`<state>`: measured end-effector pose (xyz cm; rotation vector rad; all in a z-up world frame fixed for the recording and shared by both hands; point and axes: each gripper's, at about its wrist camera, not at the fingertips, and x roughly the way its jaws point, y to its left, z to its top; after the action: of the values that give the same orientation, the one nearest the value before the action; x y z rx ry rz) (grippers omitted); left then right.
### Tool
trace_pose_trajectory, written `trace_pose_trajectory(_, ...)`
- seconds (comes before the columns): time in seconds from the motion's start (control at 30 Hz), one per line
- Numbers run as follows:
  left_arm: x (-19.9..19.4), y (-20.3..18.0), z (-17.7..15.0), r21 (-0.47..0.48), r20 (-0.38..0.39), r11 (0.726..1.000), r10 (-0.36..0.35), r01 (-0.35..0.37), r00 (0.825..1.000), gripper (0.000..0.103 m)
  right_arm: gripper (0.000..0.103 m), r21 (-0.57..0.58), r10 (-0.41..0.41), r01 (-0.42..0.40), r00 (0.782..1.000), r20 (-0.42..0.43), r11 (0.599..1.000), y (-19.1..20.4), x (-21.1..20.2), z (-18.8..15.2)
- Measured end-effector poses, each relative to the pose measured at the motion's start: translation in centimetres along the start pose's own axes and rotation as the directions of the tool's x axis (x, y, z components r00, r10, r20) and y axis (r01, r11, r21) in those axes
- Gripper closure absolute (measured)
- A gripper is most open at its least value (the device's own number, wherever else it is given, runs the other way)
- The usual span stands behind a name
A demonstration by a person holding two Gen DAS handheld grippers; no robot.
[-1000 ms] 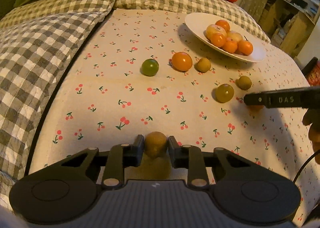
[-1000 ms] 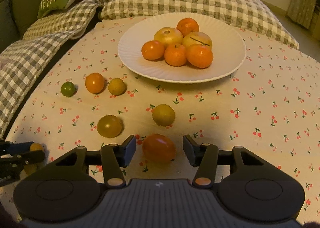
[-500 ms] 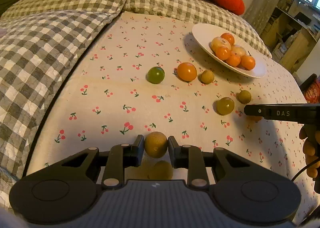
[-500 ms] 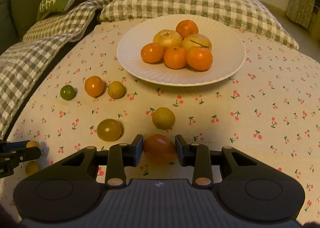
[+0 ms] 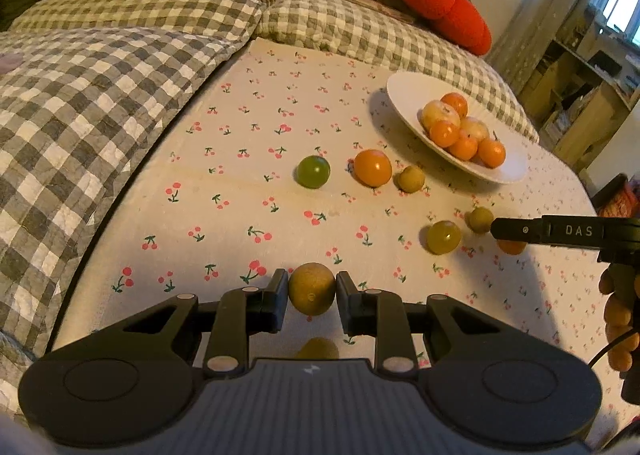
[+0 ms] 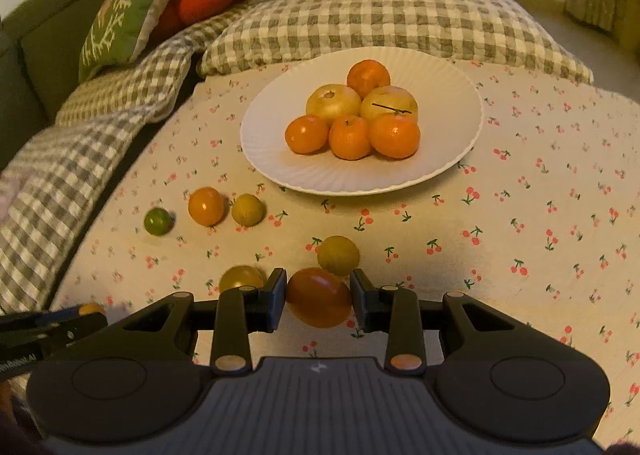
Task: Organize fruits
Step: 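Carry the yellow fruit and red tomato up and over the plate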
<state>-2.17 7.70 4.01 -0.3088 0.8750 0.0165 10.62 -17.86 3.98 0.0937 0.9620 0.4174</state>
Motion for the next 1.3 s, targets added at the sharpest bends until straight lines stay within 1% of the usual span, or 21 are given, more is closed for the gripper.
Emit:
trace_pose_trajectory(0.13, -0.3, 0.2, 0.3, -0.027, 0.011, 0.999, -0.025, 0.025, 1.0, 0.087, 0.072, 0.077, 0.061, -0.061, 0.998, -0.002, 0.995, -0.9, -0.3, 0.4)
trace_pose_trajectory(0.2, -0.5, 0.1, 0.6, -0.031, 0.021, 0.999, -0.031, 0.032, 0.999, 0.087, 0.072, 0.105, 0.078, -0.079, 0.997, 0.006, 0.991, -1.2, -0.5, 0.6)
trace_pose_trajectory(0.33, -0.8, -0.2, 1.0, -0.032, 0.039, 0.998, -0.05, 0.051, 0.998, 0.087, 0.072, 0.136, 0.089, -0.091, 0.996, 0.022, 0.986, -1.8, -0.9, 0.9)
trace_pose_trajectory(0.57, -0.4, -0.9, 2.2, -0.05, 0.039, 0.994, -0.095, 0.097, 0.995, 0.087, 0.072, 0.172, 0.109, -0.115, 0.993, 0.043, 0.978, -2.4, -1.3, 1.4)
trace_pose_trajectory(0.73, 0.1, -1.6, 3.5, -0.054, 0.04, 0.99, -0.132, 0.134, 0.991, 0.087, 0.072, 0.2, 0.123, -0.136, 0.989, 0.078, 0.97, -3.0, -2.1, 1.8)
trace_pose_trajectory(0.87, 0.6, -3.2, 4.4, 0.009, 0.052, 0.993, -0.121, 0.121, 0.991, 0.087, 0.072, 0.226, 0.116, -0.138, 0.987, 0.108, 0.964, -3.7, -2.6, 2.2)
trace_pose_trajectory(0.97, 1.4, -4.9, 5.2, 0.051, 0.049, 0.991, -0.129, 0.126, 0.99, 0.087, 0.072, 0.255, 0.109, -0.138, 0.986, 0.124, 0.957, -4.7, -2.8, 2.6)
trace_pose_trajectory(1.3, 4.3, -9.5, 8.3, 0.156, 0.061, 0.977, -0.156, 0.145, 0.986, 0.087, 0.072, 0.305, 0.075, -0.115, 0.987, 0.14, 0.945, -6.4, -2.4, 3.6)
